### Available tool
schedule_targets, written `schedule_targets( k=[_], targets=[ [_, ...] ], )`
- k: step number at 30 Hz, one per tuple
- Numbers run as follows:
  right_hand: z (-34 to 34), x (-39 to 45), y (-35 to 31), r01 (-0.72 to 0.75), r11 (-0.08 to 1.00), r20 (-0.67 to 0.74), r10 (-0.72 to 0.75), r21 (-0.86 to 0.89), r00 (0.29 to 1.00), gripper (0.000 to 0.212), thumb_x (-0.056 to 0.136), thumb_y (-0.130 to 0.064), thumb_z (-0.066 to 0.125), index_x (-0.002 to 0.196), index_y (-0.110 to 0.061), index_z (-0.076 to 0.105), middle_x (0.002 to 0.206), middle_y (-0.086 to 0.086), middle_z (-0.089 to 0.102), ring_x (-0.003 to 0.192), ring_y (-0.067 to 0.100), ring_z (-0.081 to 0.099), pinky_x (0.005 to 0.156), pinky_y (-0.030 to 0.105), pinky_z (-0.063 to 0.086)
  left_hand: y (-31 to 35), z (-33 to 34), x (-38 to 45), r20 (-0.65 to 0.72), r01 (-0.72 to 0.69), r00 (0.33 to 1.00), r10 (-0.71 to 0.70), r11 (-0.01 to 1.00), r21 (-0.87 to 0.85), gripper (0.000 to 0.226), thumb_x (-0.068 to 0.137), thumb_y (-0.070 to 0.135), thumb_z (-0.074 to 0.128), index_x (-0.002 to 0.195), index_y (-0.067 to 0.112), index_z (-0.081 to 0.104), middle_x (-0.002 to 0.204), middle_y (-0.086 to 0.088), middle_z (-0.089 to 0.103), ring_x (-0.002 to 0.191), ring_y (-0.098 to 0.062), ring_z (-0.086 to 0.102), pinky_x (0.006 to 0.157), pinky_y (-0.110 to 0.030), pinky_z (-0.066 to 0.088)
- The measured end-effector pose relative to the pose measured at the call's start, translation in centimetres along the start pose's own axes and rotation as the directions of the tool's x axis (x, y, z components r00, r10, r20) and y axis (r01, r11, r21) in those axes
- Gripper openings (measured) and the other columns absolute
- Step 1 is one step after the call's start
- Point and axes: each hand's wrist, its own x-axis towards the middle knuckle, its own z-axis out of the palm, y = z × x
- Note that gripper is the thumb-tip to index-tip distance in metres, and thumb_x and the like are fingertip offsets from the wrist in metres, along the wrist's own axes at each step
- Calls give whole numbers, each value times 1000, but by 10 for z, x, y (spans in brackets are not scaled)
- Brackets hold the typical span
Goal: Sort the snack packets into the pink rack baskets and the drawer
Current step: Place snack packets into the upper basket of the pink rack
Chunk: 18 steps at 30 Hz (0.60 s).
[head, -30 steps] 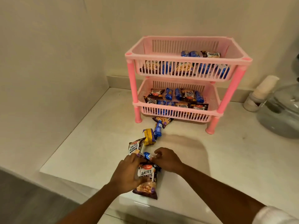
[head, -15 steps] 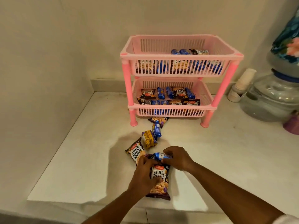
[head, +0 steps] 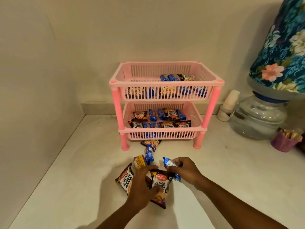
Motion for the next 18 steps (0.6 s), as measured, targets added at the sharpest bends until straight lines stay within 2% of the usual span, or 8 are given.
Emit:
schedule_targets(
  k=[2,5,7,10,13,15,16,18],
  targets=[
    [-10,2,-16,45,992,-7,-44,118,999,23,76,-28,86,95,-20,75,85,-7,75,81,11,72,65,22,56,12,-8,11,-2,9,1000,-10,986,-164,68,64,22,89,116,50,57,105,9,72,84,-13,73,70,-37,63],
    [-29,1,-47,128,952,-20,-128,278,992,16,81,-22,82,96,-22,75,85,-6,77,79,8,73,62,15,53,41,-22,28,-13,-1,1000,-4,945,-328,70,66,22,89,122,45,55,113,3,73,98,-19,73,77,-44,62],
    [-45,1,-72,197,910,-29,-201,365,979,16,85,-19,79,100,-21,74,92,-4,78,85,9,74,66,17,55,66,-36,40,-11,-30,1000,28,915,-402,75,67,22,90,126,43,51,115,-1,73,101,-22,72,77,-46,61],
    [-65,-2,-115,249,828,-22,-275,503,961,31,81,-28,81,109,-17,72,102,1,78,92,15,74,71,24,56,106,-69,61,-62,-105,994,86,875,-473,75,72,2,82,127,42,50,117,-7,70,104,-26,71,74,-47,61],
    [-87,-8,-162,288,736,28,-384,613,923,48,75,-37,83,115,-13,70,108,7,77,92,17,74,70,29,59,154,-102,84,-181,-207,973,140,878,-432,77,76,-8,73,124,49,52,128,-6,61,111,-25,66,72,-42,61],
    [-101,-12,-194,315,704,33,-432,636,901,51,74,-38,85,115,-12,68,113,12,75,96,21,72,78,40,62,186,-120,96,-230,-270,954,192,883,-384,81,79,-9,70,128,51,45,133,-8,55,115,-26,62,70,-45,62],
    [-108,-12,-210,330,689,19,-447,646,894,50,72,-38,85,113,-12,69,113,12,74,95,21,71,78,41,60,200,-128,102,-253,-316,938,237,884,-345,81,82,-8,69,128,52,40,133,-9,54,115,-26,62,69,-46,62],
    [-120,-7,-242,360,655,-10,-473,664,881,44,72,-35,83,107,-13,71,106,6,74,88,17,71,70,33,63,228,-144,115,-299,-419,889,346,879,-227,73,87,-6,64,123,48,32,129,-11,54,107,-25,67,65,-46,62]
  ],
)
